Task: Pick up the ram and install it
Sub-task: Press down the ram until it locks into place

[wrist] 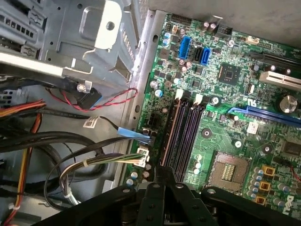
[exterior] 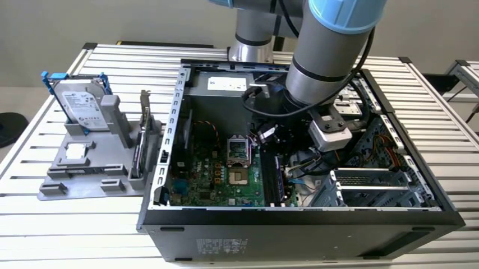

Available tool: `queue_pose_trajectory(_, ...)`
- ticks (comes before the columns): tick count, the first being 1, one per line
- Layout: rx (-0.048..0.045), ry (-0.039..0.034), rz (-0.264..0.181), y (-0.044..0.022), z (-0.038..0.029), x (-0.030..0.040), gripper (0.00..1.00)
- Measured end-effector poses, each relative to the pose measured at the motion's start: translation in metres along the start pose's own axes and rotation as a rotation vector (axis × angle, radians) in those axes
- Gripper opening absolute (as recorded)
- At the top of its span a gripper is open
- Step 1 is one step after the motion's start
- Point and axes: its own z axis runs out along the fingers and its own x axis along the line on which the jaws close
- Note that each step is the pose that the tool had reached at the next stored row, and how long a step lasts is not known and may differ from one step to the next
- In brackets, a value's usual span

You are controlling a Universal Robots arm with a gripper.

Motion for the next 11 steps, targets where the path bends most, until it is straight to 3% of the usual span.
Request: queue_pose_trajectory(11, -0.0024, -0.0002, -0.114, 0.0, 0.0001, -0.0001, 0.0)
